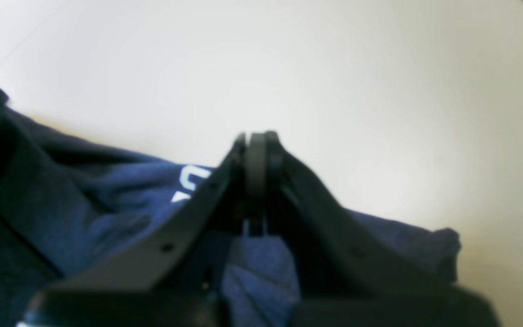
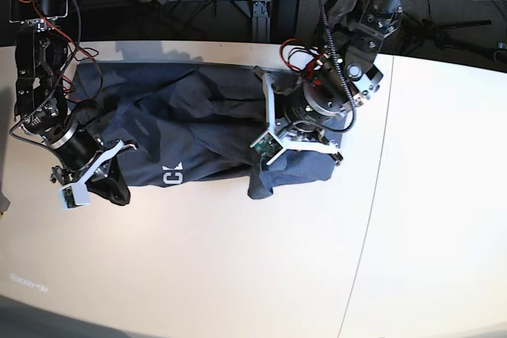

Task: Fold the T-shirt properly
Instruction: 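Lift the strip end with the left gripper toward the right gripper, then lay the held end onto the strip's middle and open the left gripper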

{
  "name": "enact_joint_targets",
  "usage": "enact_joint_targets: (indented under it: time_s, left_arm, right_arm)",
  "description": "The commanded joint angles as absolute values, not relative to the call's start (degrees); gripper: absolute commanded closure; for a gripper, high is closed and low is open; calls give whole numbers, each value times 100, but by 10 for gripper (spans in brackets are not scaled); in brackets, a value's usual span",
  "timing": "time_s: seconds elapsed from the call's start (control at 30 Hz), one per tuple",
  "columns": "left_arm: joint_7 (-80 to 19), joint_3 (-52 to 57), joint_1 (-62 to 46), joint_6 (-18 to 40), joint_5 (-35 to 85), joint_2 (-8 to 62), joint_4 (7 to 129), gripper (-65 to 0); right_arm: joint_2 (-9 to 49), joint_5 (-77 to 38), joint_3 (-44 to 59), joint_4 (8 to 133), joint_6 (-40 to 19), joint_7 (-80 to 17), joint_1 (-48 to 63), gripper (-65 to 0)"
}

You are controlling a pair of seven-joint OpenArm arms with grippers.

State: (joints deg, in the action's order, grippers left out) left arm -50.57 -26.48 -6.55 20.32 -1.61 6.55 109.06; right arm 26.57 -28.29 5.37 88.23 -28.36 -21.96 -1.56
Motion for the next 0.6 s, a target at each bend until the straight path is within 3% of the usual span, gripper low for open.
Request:
enact_joint_targets:
  time_s: [0.0,0.23,0.57]
  left_arm:
    - [-4954,-2696,-495,1894,-220,513,10827,0]
    - [-5129,-3214,-176,1638,-781,-97,10210,0]
    - [-5183,-3562,-196,1455,-864,-318,10031,0]
  right_arm:
    - [2762,-2912,593,8912,-3277,-2040,-252,0]
    - [2759,-2917,593,8912,-3277,-2038,-252,0]
    - [2775,-2917,593,8912,-3277,-2038,-255,0]
